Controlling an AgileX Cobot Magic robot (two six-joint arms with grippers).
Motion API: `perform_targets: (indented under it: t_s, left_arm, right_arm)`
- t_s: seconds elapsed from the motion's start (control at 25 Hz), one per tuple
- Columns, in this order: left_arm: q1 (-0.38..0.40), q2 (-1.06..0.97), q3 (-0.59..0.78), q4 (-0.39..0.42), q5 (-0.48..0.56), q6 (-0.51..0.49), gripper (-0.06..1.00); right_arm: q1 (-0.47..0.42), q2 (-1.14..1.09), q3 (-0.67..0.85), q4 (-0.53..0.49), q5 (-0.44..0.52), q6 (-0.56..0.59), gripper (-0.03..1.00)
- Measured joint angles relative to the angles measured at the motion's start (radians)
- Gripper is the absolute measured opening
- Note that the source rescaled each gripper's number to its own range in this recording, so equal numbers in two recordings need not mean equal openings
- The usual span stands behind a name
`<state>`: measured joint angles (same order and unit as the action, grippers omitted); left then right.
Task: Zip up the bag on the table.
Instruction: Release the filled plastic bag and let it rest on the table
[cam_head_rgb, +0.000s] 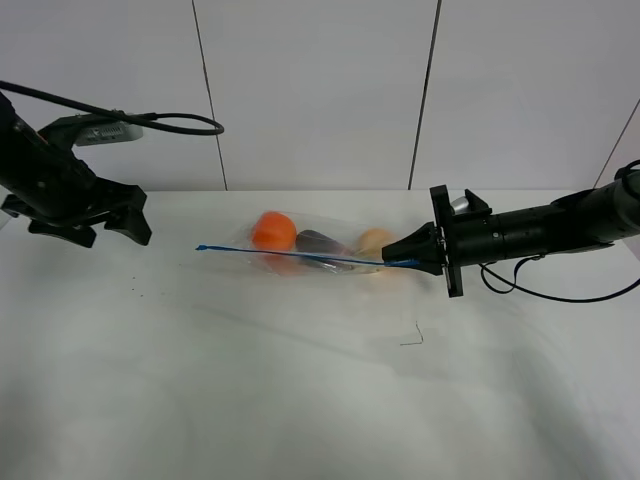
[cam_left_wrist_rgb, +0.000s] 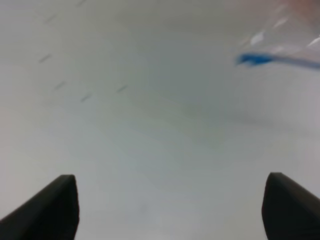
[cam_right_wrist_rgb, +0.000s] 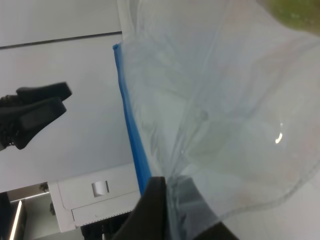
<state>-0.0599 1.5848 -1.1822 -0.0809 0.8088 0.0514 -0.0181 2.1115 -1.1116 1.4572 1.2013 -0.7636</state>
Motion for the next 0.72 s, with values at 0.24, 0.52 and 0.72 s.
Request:
perform_targets:
  t_s: [0.24,0.52,0.72]
  left_arm:
    - [0.001,0.000,-0.044,0.109,0.158,-0.095,0.99]
    - [0.001,0.000,-0.044,0.111,0.338,-0.045,0.99]
    - [0.001,-0.048,-0.019,0.081,0.359,-0.025,0.99]
  right_arm:
    - [0.000,0.000,0.000,0.000,0.000,0.000,0.00]
    - [0.000,0.000,0.000,-0.002,0.000,0.000,0.00]
    - [0.000,0.000,0.000,-0.005,0.000,0.000,0.00]
